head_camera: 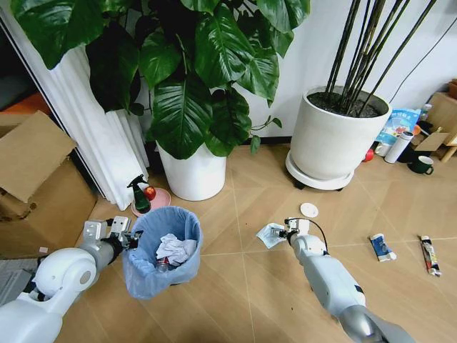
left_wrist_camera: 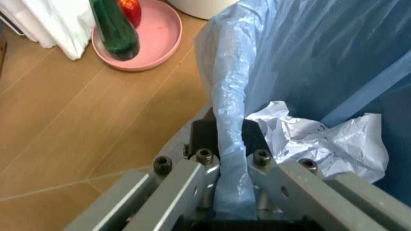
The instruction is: Pick up the trash bin and place the garbage on the floor into it.
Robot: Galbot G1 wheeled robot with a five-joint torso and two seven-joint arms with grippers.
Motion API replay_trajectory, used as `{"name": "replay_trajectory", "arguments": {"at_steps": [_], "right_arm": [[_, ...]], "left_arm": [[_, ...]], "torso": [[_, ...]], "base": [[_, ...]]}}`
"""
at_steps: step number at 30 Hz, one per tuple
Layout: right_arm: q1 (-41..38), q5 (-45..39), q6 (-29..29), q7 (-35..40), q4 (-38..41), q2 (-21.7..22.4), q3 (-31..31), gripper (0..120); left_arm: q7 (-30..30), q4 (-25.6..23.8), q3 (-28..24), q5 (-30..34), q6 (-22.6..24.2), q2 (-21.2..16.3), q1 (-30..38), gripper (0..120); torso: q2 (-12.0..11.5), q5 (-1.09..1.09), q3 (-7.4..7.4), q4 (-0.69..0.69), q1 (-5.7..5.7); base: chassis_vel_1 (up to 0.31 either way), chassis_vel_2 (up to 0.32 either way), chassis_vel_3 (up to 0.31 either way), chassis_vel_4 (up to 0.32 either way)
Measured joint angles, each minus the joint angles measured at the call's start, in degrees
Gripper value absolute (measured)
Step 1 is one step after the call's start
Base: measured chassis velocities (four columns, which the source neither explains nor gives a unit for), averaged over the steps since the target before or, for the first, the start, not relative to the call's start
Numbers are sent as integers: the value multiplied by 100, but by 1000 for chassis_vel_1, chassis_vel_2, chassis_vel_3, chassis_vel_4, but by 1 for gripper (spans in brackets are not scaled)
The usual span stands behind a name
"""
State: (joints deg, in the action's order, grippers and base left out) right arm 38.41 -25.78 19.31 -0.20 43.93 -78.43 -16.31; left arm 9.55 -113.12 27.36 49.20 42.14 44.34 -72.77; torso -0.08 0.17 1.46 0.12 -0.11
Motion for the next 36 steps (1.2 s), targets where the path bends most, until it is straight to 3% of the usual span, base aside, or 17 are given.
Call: {"name": "replay_trajectory", "arguments": {"at_steps": [10, 36], "right_arm": [[-200, 370, -9, -323, -558, -210, -296, 96], [-100, 606, -158, -463, -562, -325, -415, 2]], "left_arm": [[0, -5, -2, -1, 0, -25, 3, 0], [-112, 17, -18, -81, 0, -22, 39, 0]], "torso": [[0, 0, 0, 0, 0], [0, -1, 0, 0, 0]], "base": [[0, 0, 0, 0], [0, 0, 0, 0]]}}
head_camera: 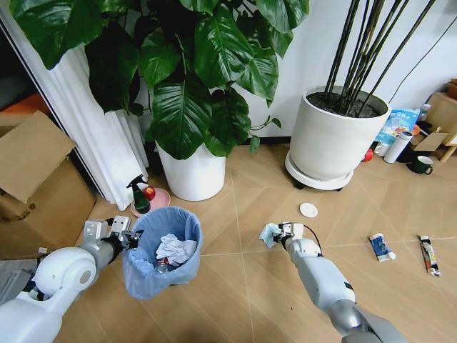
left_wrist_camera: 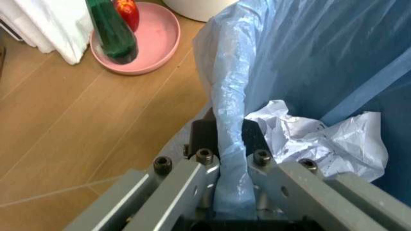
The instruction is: Pick up the trash bin and place the garbage on the floor into it.
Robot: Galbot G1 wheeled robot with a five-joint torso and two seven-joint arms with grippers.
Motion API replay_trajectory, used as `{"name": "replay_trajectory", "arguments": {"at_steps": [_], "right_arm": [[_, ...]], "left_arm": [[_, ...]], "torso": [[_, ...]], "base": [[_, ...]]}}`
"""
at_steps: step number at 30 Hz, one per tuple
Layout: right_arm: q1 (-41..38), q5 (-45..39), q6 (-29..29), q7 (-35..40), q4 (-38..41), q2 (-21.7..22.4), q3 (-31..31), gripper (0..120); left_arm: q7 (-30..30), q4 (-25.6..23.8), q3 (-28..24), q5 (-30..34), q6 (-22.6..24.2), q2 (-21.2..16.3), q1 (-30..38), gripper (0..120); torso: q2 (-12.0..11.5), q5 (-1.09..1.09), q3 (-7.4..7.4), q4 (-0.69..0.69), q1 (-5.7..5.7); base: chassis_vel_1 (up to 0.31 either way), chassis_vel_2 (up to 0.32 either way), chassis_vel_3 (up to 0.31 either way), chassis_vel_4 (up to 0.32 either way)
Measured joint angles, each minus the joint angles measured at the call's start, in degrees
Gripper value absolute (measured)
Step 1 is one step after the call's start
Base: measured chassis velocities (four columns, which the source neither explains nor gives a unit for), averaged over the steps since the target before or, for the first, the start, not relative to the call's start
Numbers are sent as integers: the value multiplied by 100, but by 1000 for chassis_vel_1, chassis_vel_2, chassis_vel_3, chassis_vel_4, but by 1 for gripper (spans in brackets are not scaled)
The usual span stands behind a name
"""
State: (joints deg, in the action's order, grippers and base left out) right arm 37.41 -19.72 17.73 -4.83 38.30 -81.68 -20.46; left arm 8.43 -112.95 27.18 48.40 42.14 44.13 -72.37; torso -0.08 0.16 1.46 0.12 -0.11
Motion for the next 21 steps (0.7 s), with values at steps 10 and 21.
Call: {"name": "replay_trajectory", "arguments": {"at_steps": [10, 21], "right_arm": [[535, 316, -62, 112, 1319, 193, -20, 0], [864, -169, 74, 124, 3281, 448, 200, 0]], "left_arm": [[-21, -50, 25, -7, 0, -8, -28, 0], [-22, -85, -10, -48, 0, 15, -35, 0]], "torso": [[-1, 1, 0, 1, 0], [-1, 1, 0, 1, 0]], "base": [[0, 0, 0, 0], [0, 0, 0, 0]]}}
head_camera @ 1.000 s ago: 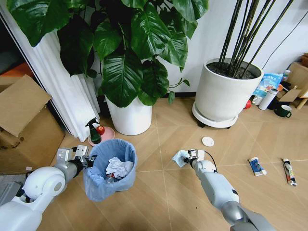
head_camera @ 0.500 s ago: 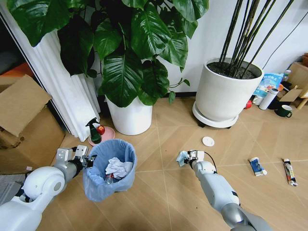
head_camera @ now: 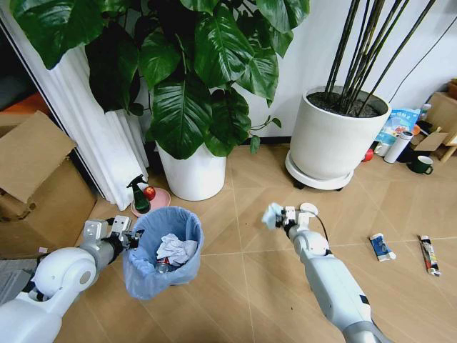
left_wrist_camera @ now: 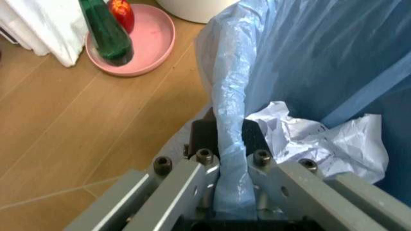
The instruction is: Pick up the trash bin and place the garbage on the floor into it.
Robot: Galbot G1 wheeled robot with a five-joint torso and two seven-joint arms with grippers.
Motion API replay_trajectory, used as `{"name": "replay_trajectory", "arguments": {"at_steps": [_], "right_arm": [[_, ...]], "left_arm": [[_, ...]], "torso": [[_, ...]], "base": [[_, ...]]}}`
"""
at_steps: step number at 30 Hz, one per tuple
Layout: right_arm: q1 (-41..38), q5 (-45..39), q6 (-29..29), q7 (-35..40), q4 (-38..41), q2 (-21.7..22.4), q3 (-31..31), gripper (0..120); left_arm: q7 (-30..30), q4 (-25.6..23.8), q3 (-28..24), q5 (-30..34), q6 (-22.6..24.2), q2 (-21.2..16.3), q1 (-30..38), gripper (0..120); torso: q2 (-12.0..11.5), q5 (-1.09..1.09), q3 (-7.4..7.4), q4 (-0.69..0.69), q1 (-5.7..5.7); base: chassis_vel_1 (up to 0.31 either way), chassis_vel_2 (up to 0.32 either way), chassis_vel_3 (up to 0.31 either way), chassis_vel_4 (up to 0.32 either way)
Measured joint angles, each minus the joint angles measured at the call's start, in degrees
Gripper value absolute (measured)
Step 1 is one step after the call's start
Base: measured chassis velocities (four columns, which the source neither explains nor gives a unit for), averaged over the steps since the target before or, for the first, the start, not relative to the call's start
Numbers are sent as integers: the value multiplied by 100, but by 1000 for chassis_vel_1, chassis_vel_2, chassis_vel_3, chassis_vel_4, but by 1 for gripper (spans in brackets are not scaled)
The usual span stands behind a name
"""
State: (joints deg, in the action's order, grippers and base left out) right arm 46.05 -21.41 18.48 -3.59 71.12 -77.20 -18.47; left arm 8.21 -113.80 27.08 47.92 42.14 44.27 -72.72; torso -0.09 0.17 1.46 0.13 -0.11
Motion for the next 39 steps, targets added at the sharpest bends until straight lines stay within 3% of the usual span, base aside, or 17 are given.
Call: {"name": "replay_trajectory", "arguments": {"at_steps": [2, 12, 16, 21, 30, 39], "right_arm": [[-26, -351, 102, -107, 727, 109, 240, 0], [-330, -1325, 550, -236, 2473, 441, 1268, 0], [-963, -2250, 800, 144, 3225, 523, 2379, 0], [-1112, -2586, 882, 320, 3504, 625, 3088, 0], [-750, -2543, 1102, 244, 3840, 1155, 3565, 0], [-620, -2443, 1313, 299, 3823, 1103, 3735, 30]], "left_arm": [[-4, -20, -4, -2, 0, 0, -5, 0], [-48, -21, -28, -13, 0, 9, 30, 0], [-141, 76, -79, -59, 0, 12, 147, 0], [-171, 120, -83, -58, 0, 5, 187, 0], [-221, 205, -9, -36, 0, 9, 186, 0], [-252, 250, -9, -36, 0, 21, 211, 0]], "torso": [[0, 1, 0, 0, 0], [0, 1, 0, 0, 0], [0, 2, 0, -1, 0], [0, 2, 0, -1, 0], [0, 1, 0, 1, 0], [0, 1, 0, 0, 0]], "base": [[0, 0, 0, 0], [0, 0, 0, 0], [0, 0, 0, 0], [0, 0, 0, 0], [0, 0, 0, 0], [0, 0, 0, 0]]}}
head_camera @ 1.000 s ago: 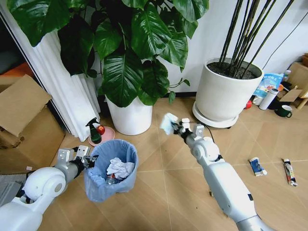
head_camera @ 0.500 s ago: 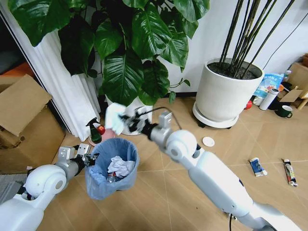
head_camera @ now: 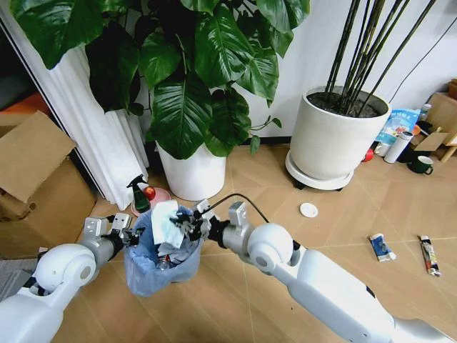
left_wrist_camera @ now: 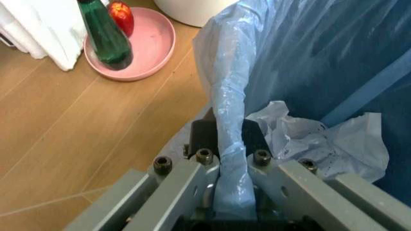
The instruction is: Pick up the trash bin and place the garbage on the floor into it.
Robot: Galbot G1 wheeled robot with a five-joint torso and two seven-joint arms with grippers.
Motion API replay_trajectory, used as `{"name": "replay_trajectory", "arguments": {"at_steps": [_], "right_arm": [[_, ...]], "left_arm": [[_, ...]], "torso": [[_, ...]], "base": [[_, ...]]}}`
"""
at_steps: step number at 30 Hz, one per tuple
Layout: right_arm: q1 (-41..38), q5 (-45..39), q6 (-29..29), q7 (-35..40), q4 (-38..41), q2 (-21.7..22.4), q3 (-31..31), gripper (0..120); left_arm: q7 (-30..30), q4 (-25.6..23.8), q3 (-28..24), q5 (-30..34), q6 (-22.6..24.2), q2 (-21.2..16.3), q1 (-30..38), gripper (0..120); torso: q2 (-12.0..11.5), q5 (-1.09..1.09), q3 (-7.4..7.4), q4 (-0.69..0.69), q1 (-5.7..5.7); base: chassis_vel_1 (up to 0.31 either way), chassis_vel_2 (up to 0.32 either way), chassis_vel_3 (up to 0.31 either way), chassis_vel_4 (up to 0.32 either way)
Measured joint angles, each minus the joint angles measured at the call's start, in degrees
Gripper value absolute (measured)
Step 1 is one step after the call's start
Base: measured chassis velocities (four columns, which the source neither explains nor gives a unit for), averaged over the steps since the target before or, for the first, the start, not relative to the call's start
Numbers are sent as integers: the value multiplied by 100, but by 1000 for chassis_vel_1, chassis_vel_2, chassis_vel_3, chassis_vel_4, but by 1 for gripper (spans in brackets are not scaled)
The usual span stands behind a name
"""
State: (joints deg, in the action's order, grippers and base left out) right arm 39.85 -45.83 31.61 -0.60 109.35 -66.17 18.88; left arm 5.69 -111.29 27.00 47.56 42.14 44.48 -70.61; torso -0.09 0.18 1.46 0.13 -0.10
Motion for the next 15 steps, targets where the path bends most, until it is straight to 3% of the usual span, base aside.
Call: {"name": "replay_trajectory", "arguments": {"at_steps": [15], "right_arm": [[17, 116, -27, -55, -74, -127, -28, 84]], "left_arm": [[23, -29, 15, -4, 0, 10, -30, 0]], "torso": [[0, 0, 0, 0, 0]], "base": [[0, 0, 0, 0]]}}
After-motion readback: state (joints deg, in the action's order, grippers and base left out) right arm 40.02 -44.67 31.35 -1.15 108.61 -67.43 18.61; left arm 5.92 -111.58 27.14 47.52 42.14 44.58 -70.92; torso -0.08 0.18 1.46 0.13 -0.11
